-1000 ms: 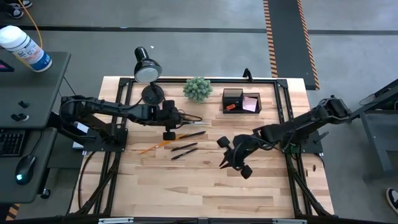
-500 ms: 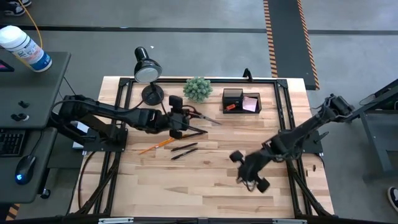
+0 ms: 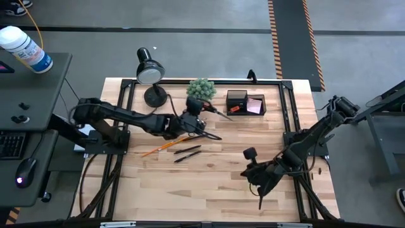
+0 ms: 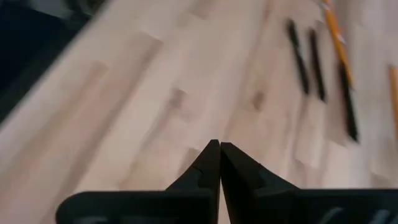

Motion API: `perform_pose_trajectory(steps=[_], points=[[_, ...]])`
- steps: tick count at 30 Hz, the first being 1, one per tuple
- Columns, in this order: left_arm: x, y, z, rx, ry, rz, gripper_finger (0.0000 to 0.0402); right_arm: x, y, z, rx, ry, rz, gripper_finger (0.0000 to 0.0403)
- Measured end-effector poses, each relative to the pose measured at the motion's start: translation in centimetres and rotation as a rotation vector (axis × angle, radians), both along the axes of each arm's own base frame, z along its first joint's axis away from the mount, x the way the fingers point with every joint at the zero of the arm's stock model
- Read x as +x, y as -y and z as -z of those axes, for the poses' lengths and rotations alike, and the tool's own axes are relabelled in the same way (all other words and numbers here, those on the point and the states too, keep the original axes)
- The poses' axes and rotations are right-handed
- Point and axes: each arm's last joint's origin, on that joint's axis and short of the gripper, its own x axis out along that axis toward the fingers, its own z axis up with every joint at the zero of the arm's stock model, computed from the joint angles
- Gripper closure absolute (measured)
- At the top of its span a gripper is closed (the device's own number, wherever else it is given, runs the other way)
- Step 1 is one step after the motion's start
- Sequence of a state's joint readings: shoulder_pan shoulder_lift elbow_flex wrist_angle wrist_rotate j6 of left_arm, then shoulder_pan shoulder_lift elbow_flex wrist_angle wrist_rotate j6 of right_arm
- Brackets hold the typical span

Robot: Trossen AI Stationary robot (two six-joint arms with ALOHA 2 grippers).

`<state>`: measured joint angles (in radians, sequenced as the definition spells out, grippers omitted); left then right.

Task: Pick and place office supplies into organizer
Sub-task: Put the black scissors into the black desk organizer

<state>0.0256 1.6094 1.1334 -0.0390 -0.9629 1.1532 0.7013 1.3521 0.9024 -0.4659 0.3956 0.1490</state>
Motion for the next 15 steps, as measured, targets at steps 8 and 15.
perform_pose_trajectory(steps=[8,15], points=[[3.4,-1.2,2.0,0.316,-0.193,-0.127,0.0349,-0.1,0.3,0.1,-0.029,0.005,0.078,0.04],[5.5,-4.1,1.7,0.347,-0.242,-0.29,0.0349,-0.1,0.3,0.1,-0.025,0.009,0.078,0.0399]])
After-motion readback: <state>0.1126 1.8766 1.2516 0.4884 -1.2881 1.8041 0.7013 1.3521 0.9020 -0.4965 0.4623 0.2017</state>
